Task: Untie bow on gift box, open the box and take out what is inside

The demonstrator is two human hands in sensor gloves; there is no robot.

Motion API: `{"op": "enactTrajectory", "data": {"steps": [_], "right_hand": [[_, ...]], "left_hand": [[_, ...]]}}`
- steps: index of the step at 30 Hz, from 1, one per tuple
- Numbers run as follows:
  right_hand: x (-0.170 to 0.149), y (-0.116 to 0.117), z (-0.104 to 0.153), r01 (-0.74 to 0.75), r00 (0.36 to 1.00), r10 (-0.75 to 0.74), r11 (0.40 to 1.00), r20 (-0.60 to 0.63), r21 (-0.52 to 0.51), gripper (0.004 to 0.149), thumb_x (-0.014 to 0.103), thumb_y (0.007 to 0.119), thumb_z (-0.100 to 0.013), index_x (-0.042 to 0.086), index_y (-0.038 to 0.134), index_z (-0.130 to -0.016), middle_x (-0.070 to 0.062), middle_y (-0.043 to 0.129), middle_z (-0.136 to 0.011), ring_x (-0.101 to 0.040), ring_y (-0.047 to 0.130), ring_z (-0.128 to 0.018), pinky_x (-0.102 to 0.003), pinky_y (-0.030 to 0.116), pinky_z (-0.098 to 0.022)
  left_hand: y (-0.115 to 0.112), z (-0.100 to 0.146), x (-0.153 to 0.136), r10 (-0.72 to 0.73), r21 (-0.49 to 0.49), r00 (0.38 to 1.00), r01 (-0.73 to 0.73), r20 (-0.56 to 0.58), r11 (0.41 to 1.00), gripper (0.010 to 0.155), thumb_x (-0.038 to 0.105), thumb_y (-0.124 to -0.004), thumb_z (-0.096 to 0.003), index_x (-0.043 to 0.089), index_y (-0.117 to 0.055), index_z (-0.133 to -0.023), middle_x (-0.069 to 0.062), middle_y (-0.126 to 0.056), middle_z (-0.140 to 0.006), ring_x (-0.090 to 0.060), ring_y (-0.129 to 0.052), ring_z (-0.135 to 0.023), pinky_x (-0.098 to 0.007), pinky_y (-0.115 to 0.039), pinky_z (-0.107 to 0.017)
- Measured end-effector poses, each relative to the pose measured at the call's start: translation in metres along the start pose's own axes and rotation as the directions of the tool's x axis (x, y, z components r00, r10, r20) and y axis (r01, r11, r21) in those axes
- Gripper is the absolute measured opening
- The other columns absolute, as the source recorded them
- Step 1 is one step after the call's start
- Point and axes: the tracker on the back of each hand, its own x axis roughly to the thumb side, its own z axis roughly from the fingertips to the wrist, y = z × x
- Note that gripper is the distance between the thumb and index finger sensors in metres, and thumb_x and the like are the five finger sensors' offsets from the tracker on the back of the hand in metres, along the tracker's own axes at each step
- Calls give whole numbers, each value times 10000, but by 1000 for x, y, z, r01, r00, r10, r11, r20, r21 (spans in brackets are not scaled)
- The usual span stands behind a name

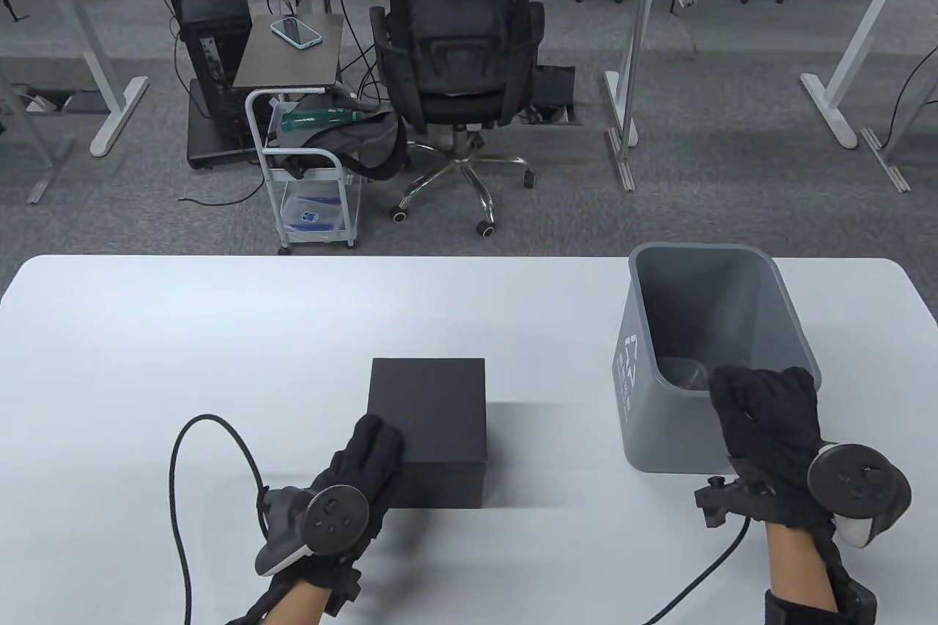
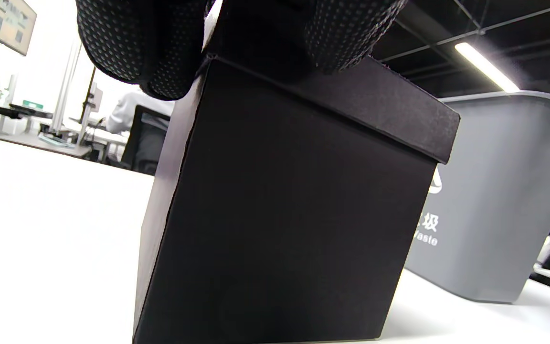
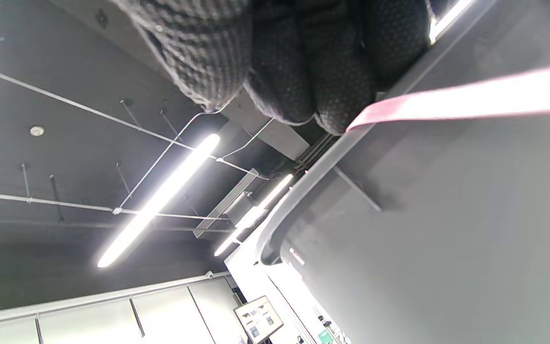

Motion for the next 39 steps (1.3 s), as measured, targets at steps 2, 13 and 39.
{"op": "enactTrajectory", "data": {"steps": [2,13,39], "right_hand": [[8,-1,4,-82,995,80,996,53,33,426,400,765,-572,134,871,-888,-180,896,-826,-422,778,-791,-643,324,-787],[25,7,35,-325,934,287,929,212,174,620,470,565,-572,157,609,-1105,-251,719,-1059,-474,686,-865,-689,294,-789],[71,241,86,-353,924,352,648,146,675,939,519,763,-577,-27,270,-1162,-345,368,-1140,-570,550,-995,-663,499,-725]], "left_hand": [[0,0,0,2,-3,1000,-2,0,1000,608,376,-714,-640,197,-485,-1173,-172,-396,-1263,-494,-817,-885,-508,-764,-669],[0,0,-2,15,-9,1000,-15,-3,1000,607,375,-711,-641,200,-480,-1175,-164,-388,-1266,-493,-815,-887,-507,-763,-670],[-10,-10,-8,35,29,999,-35,27,999,886,570,-846,-544,323,-302,-1198,-245,-165,-1259,-604,-696,-985,-589,-727,-694]]}}
